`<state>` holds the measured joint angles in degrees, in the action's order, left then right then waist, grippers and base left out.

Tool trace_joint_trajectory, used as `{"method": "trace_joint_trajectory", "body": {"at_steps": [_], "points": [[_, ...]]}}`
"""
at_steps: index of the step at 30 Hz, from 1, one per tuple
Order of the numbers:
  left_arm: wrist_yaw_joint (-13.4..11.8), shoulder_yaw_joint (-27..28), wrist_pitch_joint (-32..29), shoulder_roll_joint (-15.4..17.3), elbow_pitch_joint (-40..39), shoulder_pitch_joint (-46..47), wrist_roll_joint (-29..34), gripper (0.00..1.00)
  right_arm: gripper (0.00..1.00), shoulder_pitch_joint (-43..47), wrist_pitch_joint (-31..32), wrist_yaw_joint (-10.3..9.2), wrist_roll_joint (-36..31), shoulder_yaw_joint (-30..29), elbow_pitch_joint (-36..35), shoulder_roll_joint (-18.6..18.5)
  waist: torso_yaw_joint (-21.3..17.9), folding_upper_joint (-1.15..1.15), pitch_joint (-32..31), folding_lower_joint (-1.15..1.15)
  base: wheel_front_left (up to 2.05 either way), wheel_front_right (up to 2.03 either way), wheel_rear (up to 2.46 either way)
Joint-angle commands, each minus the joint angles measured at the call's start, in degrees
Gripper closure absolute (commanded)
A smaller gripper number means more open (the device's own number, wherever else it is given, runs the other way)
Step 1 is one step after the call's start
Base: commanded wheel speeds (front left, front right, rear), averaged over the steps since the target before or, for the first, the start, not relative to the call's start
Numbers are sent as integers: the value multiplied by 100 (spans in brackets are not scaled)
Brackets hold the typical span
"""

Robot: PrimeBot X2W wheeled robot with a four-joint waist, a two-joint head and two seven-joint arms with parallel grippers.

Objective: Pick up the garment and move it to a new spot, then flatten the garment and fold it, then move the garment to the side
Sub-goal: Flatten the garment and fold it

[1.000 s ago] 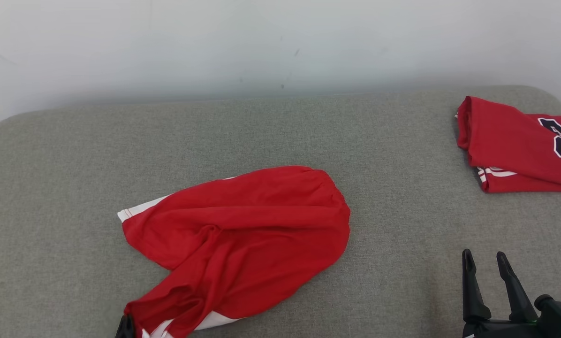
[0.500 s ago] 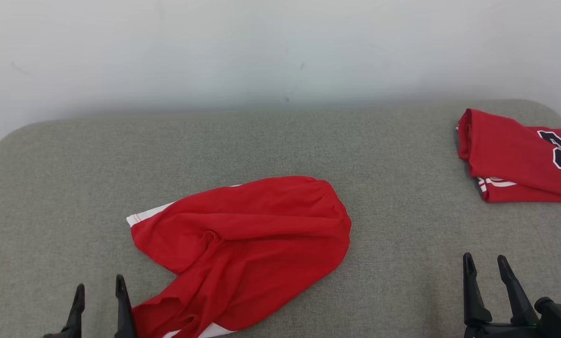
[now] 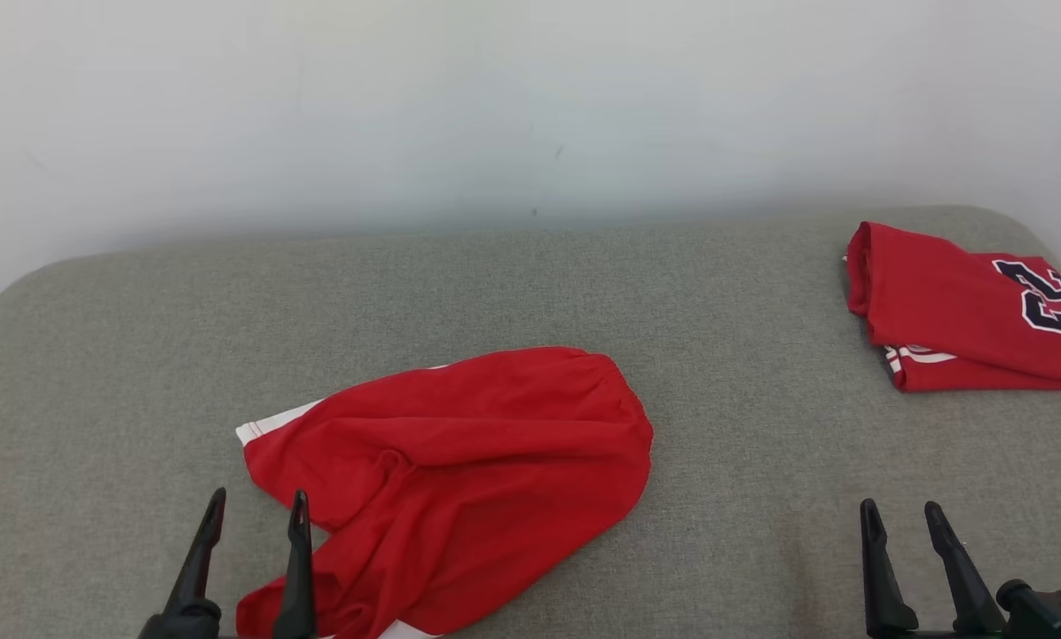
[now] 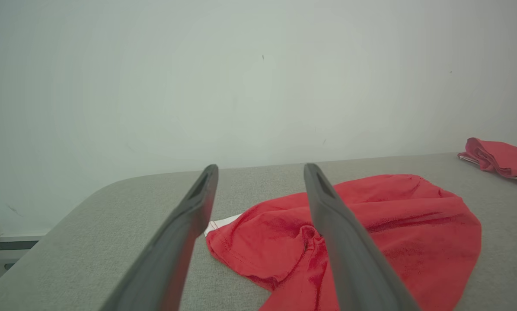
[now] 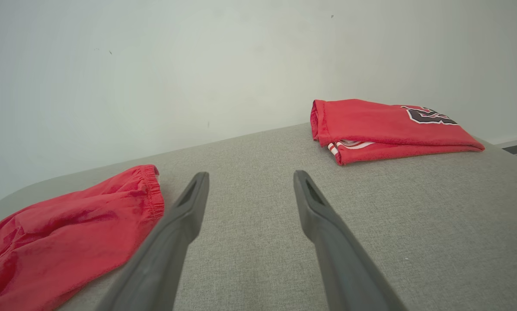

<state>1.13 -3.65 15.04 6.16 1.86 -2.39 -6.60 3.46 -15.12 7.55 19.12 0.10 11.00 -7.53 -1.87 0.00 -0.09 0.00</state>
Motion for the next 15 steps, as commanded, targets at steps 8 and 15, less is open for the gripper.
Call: {"method": "trace_joint_trajectory", "body": {"at_steps": [8, 15], "points": [[112, 152, 17, 27, 19, -119, -115, 0, 0, 100, -2, -16, 99, 132, -19, -92, 121, 0, 20, 0, 0, 0, 0], [43, 429, 17, -67, 28, -216, -197, 0, 0, 15, -2, -16, 127, 267, 51, -168, 325, 0, 39, 0, 0, 0, 0]]}}
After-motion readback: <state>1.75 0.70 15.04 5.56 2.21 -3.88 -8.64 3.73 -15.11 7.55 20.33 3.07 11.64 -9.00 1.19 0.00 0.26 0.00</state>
